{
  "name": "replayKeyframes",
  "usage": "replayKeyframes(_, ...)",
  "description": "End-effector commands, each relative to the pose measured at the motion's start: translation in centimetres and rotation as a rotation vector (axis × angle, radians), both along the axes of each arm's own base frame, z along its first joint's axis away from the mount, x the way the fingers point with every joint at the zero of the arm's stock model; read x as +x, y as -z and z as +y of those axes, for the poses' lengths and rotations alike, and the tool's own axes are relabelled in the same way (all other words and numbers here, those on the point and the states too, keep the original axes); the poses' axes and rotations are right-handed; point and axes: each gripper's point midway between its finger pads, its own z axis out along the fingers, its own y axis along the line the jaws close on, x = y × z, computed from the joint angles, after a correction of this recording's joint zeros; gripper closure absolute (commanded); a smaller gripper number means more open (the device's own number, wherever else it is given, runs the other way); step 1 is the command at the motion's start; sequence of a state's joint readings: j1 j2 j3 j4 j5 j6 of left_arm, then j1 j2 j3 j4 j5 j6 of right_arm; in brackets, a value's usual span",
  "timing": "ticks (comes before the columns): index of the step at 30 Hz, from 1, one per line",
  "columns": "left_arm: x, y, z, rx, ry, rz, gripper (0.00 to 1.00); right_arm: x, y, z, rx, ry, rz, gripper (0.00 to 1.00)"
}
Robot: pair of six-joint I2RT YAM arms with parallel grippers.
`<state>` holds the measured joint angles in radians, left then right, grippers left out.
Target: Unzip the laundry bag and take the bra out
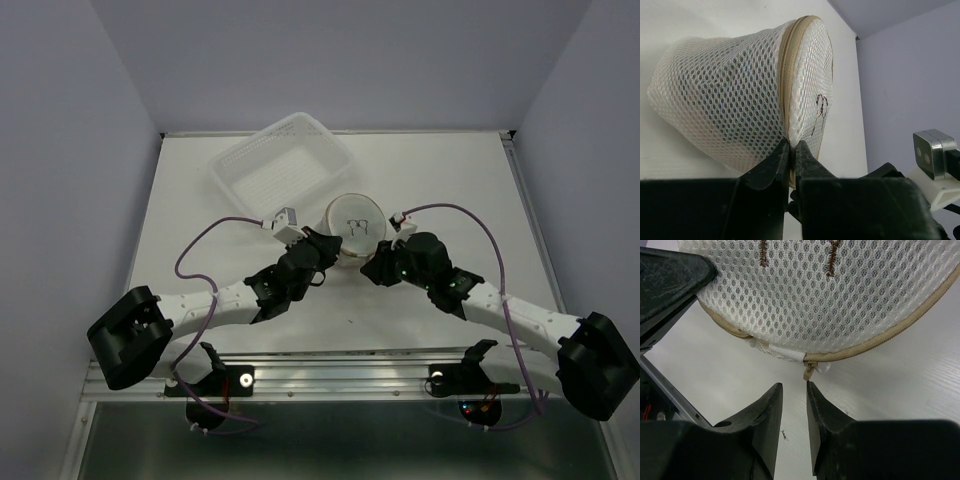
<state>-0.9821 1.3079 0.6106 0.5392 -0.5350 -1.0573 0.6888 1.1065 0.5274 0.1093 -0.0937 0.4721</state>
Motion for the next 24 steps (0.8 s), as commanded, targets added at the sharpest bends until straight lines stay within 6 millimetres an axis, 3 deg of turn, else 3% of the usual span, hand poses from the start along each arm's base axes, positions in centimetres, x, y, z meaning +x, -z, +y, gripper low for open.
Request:
replayKeyframes(1,0.7,-3.6,-0.4,-0.080,-0.033,-0.057,1.00,1.7,-2.4,0.8,0.047,0.036,-0.068,0.69)
replayKeyframes(6,0.6,-3.7,-0.3,-0.078,-0.033,-0.059,1.00,2.0,-1.8,0.2,0.029,0.080,-0.059,0.69)
replayKeyframes(13,0.7,-3.5,-0.4,-0.075,-0.030,-0.054,1.00,2.3,-2.6,0.4,0.043,0.084,-0.069,0.64)
replayKeyframes(24,0.6,-3.4,-0.7,-0.073,-0.024,-0.053,1.00,3.0,-3.1,1.1,0.066,0.093,-0.064,0.68)
